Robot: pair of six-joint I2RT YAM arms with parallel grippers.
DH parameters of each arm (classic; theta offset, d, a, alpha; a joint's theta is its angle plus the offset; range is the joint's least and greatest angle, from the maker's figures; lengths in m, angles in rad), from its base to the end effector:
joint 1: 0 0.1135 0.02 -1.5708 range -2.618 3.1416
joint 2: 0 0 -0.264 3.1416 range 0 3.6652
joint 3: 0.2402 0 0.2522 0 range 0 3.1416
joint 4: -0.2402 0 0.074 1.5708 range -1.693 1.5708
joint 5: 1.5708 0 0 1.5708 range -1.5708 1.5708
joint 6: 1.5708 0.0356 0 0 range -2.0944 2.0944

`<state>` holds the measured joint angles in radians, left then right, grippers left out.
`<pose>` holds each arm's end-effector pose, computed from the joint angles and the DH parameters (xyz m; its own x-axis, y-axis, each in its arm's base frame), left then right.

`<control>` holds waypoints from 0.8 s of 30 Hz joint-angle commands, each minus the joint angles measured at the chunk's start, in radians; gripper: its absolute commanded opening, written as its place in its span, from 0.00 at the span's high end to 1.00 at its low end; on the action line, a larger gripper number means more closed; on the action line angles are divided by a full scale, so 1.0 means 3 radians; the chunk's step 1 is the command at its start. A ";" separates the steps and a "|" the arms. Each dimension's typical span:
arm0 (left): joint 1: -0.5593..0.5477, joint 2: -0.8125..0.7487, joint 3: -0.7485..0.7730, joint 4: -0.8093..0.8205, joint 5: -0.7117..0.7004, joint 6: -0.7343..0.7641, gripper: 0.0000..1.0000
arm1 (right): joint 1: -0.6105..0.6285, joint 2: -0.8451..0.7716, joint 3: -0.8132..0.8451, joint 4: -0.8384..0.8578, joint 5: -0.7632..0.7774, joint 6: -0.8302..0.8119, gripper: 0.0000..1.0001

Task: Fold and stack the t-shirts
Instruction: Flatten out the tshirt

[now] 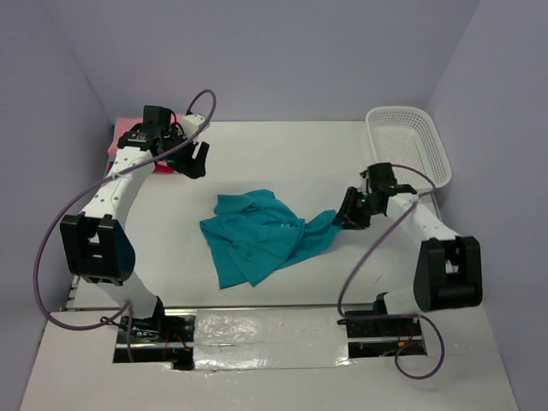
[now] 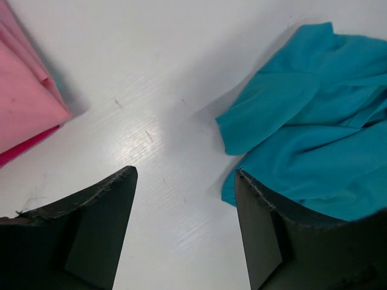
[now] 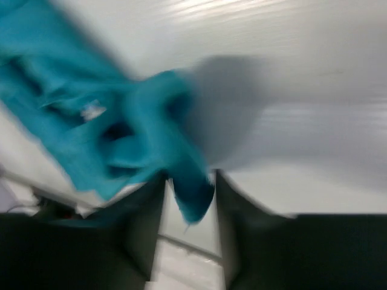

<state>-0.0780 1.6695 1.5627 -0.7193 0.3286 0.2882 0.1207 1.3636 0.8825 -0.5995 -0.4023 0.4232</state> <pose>0.3669 -0.0402 0.3306 -0.6199 0.3183 -0.7172 0.4881 0.8721 -0.0349 0.2573 0.0452 0.2175 -0.9192 0.2692 -0.2874 0.0918 0.8563 0.5083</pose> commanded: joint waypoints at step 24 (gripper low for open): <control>0.1487 -0.1121 -0.1021 -0.0901 0.0582 -0.0541 0.28 | 0.3504 0.1606 0.1292 0.0137 0.1597 0.0144 0.41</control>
<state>0.3794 1.3895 1.2972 -0.9440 0.4377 0.1280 1.1744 1.8473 1.2247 -0.5941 0.0872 0.4728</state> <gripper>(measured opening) 0.718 0.592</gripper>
